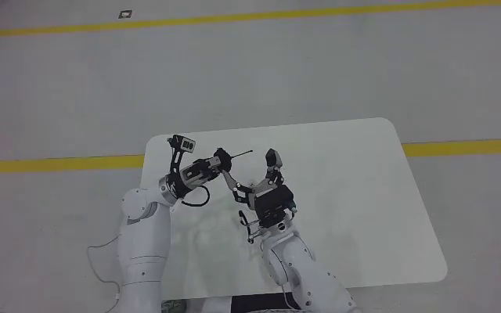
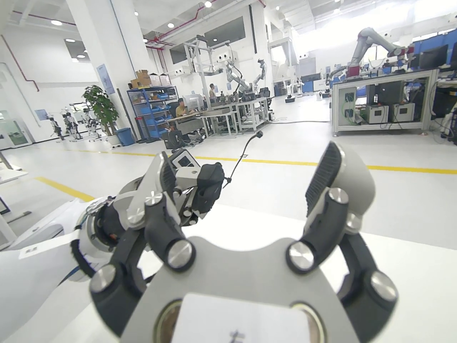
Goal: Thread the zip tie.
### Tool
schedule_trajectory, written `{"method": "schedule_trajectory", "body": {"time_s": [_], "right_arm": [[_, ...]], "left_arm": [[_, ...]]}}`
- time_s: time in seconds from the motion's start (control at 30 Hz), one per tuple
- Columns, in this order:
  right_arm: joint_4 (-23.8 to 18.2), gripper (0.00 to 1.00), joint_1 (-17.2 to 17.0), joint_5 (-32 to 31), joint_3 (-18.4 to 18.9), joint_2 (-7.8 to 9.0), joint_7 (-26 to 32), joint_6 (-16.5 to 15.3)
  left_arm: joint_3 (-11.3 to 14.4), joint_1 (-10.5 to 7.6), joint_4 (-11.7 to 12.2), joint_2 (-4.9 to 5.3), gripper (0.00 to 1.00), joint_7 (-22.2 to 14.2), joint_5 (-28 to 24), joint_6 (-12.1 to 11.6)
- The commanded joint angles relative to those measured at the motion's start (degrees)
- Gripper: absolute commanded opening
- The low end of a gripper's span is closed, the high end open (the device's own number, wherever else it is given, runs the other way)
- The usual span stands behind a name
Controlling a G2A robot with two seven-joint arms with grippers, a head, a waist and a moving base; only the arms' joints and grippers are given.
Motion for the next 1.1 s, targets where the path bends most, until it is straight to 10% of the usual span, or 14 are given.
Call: {"method": "schedule_trajectory", "body": {"time_s": [0.0, 0.37, 0.73, 0.93, 1.07], "right_arm": [[-0.29, 1.00, 0.49, -0.73, 0.92, 0.51, -2.75, -0.03], [-0.20, 1.00, 1.21, -0.73, 1.19, 0.72, -2.87, 0.30], [8.63, 1.00, 15.36, -0.73, -7.88, 11.92, -8.49, 11.46], [9.23, 1.00, 19.83, -0.73, -12.50, 17.32, -7.11, 11.46], [8.63, 1.00, 20.41, -0.73, -16.10, 19.08, -2.41, 11.46]], "left_arm": [[0.00, 0.00, 0.00, 0.00, 0.00, 0.00, 0.00, 0.00], [0.30, 0.18, -0.11, 0.04, 0.00, 1.46, -0.03, 0.69], [1.58, 2.72, -1.81, 0.96, 0.00, 9.97, -16.70, 22.68], [1.72, 4.09, -3.04, 1.82, 0.00, 13.22, -20.25, 30.11], [1.69, 4.35, -4.21, 2.31, 0.00, 13.22, -18.04, 30.26]]}}
